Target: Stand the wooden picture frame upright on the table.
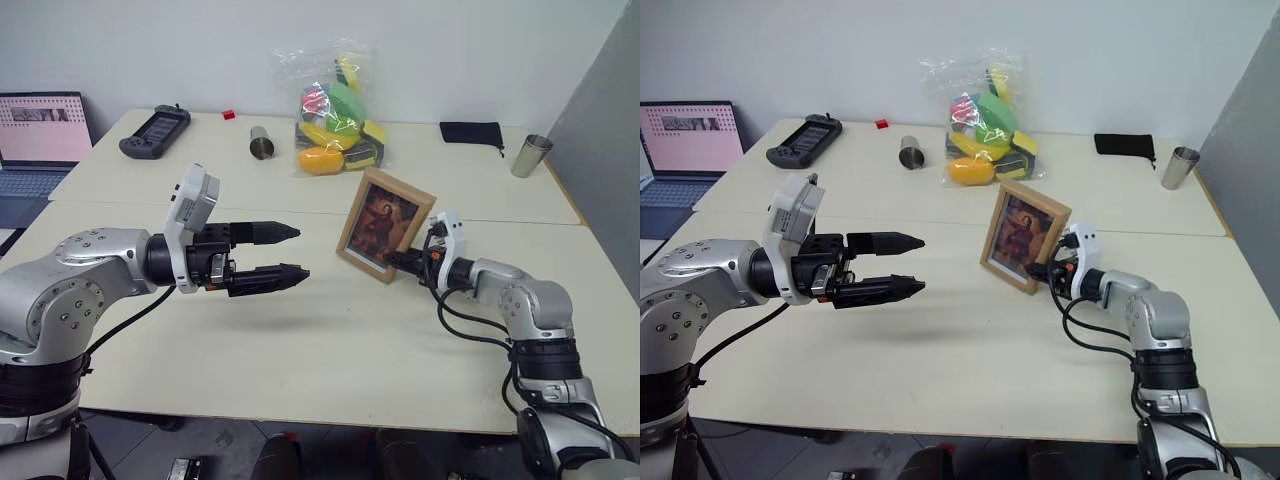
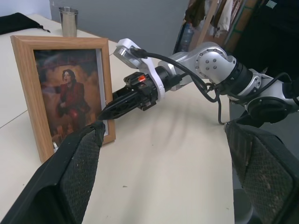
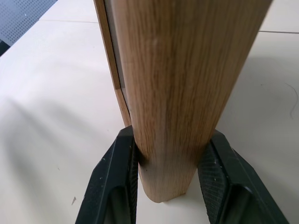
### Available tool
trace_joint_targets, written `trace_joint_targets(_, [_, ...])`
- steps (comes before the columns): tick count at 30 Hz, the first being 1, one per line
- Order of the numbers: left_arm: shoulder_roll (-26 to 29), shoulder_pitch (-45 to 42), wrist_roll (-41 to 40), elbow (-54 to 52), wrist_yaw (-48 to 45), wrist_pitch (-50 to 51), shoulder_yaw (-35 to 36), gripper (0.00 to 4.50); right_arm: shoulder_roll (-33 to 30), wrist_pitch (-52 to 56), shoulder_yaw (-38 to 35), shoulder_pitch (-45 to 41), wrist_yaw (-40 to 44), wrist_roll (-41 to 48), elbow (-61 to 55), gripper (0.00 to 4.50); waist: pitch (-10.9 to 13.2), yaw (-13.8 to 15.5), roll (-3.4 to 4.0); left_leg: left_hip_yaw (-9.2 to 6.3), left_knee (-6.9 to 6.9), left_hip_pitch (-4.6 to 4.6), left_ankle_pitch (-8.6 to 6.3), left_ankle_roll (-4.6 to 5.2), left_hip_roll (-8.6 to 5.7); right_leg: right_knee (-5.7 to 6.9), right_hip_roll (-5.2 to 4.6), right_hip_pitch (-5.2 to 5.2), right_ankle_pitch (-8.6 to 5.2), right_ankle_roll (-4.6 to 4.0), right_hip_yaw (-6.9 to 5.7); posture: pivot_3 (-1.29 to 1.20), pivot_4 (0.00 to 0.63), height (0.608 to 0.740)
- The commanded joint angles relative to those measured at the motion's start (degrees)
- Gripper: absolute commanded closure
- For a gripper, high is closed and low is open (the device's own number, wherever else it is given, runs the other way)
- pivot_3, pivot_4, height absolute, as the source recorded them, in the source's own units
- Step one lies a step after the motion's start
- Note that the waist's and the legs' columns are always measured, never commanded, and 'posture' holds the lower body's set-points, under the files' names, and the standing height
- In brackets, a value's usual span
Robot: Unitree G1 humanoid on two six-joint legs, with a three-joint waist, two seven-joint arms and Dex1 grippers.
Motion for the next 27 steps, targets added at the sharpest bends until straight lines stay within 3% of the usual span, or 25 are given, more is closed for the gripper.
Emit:
trace_joint_targets(1, [0.68,-0.7,0.57,-0.48,-0.32,-1.12,0.6,0.14,0.77,2.45,0.42,-0.7,-0.38,1.0,3.32,3.12,0.0,-0.05,0.0,0.01,0.0,0.01,0.0,0.0,0.0,0.0,0.0,0.0,0.0,0.0,0.01,0.0,0.15,0.74])
trace_joint_targets(20, [-1.18,-2.61,2.42,0.83,1.44,-1.24,-0.4,0.14,0.28,2.68,1.53,-2.21,-0.46,1.07,4.38,3.12,0.0,-0.99,-0.01,0.02,-0.23,0.16,0.0,0.0,0.02,-0.03,0.03,0.06,-0.03,0.04,0.04,0.0,0.15,0.74])
trace_joint_targets(22, [-1.26,-2.75,2.38,1.0,1.5,-1.3,-0.47,0.14,0.33,2.66,1.38,-2.32,-0.51,1.18,4.21,2.41,0.0,-1.0,-0.01,0.02,-0.23,0.16,0.0,0.0,0.02,-0.03,0.03,0.06,-0.03,0.05,0.05,0.0,0.15,0.74])
trace_joint_targets(27, [-1.43,-2.94,2.76,1.35,1.31,-1.6,-0.8,0.14,-0.02,1.79,2.0,-2.37,-0.49,0.85,3.92,1.4,0.02,-0.97,0.02,0.04,-0.26,0.06,0.0,0.0,0.0,-0.04,0.02,-0.04,-0.01,0.02,0.06,0.0,0.15,0.74])
